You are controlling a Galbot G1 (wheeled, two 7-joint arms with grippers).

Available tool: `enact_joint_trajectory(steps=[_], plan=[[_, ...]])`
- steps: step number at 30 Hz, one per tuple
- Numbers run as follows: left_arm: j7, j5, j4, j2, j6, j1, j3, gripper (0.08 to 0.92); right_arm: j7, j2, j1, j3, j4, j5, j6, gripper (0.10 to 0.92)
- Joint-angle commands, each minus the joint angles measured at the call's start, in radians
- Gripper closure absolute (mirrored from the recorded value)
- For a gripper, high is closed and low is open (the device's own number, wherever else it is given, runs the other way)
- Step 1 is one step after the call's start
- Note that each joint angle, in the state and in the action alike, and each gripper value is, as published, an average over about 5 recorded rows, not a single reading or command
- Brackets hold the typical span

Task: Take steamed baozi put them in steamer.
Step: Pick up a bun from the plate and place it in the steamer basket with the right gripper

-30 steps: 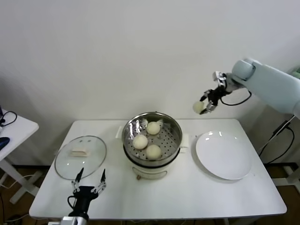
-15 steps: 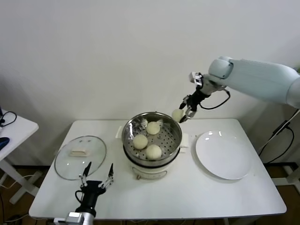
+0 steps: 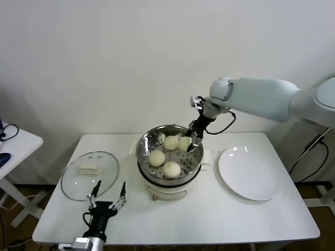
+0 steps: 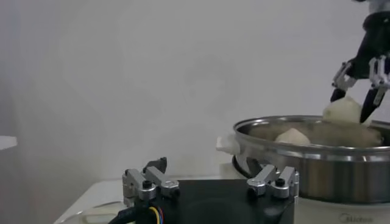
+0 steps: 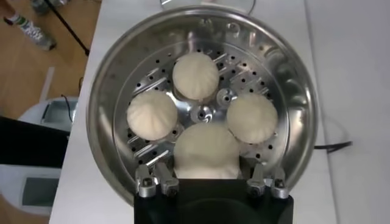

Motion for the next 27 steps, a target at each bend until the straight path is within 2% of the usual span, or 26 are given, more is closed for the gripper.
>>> enact_joint_trajectory(steps=[1, 13, 27], plan=[[0.001, 0.000, -0.001, 0.004, 0.000, -0.004, 0.002, 0.177, 0.000, 0.077, -0.098, -0.009, -0.116, -0.062, 0.004, 0.330], [0.003, -0.004, 0.003, 0.018, -0.005, 0.002, -0.009, 0.177, -0.004, 0.108, -0.133, 0.001, -0.168, -0.081, 0.015, 0.327], [0.003, 0.003, 0.001, 0.020, 0.001, -0.007, -0.005, 0.177, 0.002, 0.082, -0.125, -0.002, -0.126, -0.095, 0.013, 0.321]])
